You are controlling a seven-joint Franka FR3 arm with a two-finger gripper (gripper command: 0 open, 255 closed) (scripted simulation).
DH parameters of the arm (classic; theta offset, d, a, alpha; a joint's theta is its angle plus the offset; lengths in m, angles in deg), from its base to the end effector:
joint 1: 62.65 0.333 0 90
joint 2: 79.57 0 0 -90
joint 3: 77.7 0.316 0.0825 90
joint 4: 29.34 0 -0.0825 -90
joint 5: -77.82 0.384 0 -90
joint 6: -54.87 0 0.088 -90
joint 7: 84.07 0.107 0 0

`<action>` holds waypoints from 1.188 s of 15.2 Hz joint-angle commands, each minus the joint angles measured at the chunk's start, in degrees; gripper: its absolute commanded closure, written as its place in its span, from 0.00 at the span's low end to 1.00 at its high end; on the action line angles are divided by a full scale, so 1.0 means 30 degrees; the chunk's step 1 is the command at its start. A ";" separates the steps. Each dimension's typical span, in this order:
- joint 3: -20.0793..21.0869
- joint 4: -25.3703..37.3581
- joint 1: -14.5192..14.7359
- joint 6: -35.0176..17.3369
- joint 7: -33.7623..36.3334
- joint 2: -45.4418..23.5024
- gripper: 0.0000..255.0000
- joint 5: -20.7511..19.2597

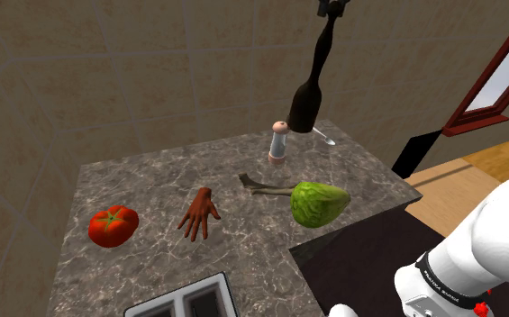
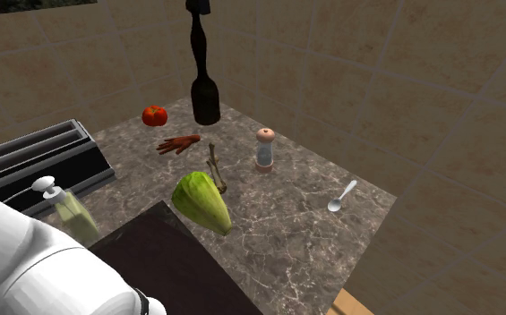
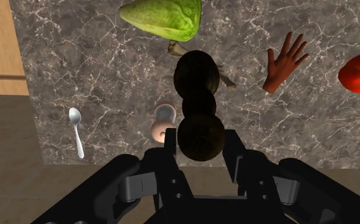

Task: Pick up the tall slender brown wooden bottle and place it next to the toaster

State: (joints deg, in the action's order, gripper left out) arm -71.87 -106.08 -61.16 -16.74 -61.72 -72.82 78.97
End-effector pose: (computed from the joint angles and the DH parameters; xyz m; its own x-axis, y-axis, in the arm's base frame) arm 0.4639 0.0670 0.7606 0.9670 -0.2536 0.0229 -0.2532 -0.9673 -0.0169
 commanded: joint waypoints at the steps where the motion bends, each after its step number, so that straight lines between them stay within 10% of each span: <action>1: 0.0327 -0.1426 0.0264 -0.0092 0.0651 0.1358 1.00 0.0169; 18: 0.4125 -0.4315 0.2148 0.2299 0.6913 0.7121 1.00 0.2691</action>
State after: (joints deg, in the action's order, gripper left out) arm -60.21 -118.91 -54.95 -10.08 -42.16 -51.97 86.52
